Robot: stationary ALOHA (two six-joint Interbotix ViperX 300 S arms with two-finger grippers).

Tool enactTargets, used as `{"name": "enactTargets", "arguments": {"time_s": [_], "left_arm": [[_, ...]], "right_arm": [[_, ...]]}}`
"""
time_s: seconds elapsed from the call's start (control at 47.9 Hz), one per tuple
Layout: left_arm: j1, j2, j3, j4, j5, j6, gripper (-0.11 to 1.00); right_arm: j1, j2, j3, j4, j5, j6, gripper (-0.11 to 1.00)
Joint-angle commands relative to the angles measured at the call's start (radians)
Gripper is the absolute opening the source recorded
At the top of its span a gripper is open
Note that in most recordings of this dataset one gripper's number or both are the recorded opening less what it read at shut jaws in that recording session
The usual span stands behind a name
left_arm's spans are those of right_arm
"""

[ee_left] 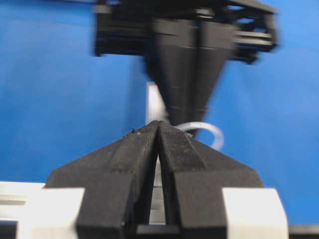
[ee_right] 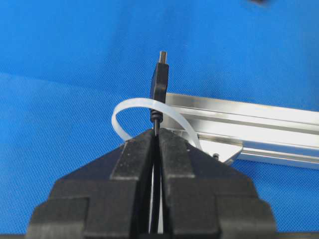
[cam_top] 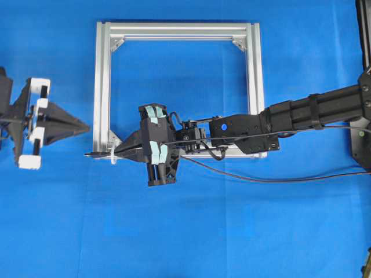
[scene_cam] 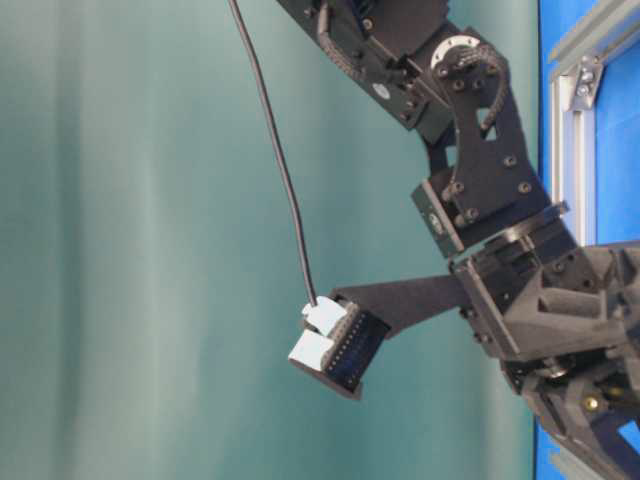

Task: Insert the wire through the string loop located on the left side.
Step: 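Swing the left gripper around to the left of the loop, opening it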

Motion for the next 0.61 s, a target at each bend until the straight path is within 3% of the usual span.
{"name": "enactTargets", "arguments": {"time_s": [0.0, 0.585], "left_arm": [[-0.025, -0.021, -0.003, 0.002, 0.008, 0.0, 0.0], [-0.038, -0.043, -0.009, 0.009, 0.064, 0.006, 0.0]], "right_arm": [[-0.002, -0.021, -0.02, 0.002, -0.003, 0.002, 0.0], [-0.002, -0.021, -0.02, 0.002, -0.003, 0.002, 0.0]]}}
